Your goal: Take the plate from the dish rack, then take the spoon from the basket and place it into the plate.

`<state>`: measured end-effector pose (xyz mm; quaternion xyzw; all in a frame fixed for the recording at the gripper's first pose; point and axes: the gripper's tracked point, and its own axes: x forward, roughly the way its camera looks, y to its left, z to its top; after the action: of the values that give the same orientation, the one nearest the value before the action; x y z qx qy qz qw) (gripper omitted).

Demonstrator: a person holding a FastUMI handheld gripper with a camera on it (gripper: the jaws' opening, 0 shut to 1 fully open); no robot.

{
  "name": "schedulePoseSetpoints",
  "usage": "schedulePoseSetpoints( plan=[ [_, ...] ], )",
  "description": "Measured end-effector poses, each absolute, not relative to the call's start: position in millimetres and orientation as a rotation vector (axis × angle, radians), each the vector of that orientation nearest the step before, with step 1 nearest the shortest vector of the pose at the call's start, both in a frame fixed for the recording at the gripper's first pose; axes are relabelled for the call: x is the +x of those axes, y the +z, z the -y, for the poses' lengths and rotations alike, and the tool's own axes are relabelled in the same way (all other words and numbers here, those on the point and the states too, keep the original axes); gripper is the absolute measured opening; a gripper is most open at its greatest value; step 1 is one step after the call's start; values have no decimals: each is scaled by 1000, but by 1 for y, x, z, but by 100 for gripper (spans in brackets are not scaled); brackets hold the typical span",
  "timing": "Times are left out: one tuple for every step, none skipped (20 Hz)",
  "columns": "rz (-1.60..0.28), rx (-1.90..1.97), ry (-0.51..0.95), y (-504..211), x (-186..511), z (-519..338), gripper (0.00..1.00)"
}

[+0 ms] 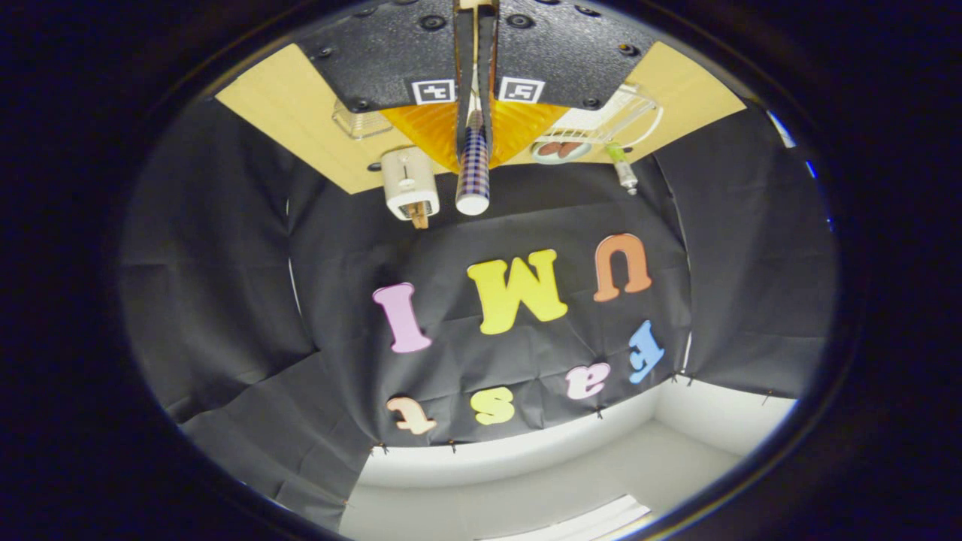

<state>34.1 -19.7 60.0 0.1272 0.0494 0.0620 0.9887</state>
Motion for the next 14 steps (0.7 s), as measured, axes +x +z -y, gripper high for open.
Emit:
schedulePoseSetpoints(
  plan=[
    [-104, 252, 140, 55, 30, 5, 7],
    [-107, 244, 155, 49, 26, -9, 8],
    [-111, 231, 166, 40, 24, -23, 8],
    [-126, 216, 181, 30, 23, -37, 7],
    [-144, 209, 201, 18, 20, -51, 7],
    [-168, 205, 218, 7, 18, -64, 7],
    [-184, 205, 234, -4, 16, -75, 7],
    [-195, 206, 237, -13, 15, -81, 8],
    [-199, 207, 234, -22, 15, -86, 8],
    [-201, 211, 232, -30, 14, -91, 8],
    [-201, 216, 226, -39, 13, -94, 8],
    [-202, 217, 210, -47, 13, -93, 8],
    [-208, 218, 196, -55, 14, -91, 8],
    [-223, 225, 190, -64, 15, -90, 8]
  ],
)
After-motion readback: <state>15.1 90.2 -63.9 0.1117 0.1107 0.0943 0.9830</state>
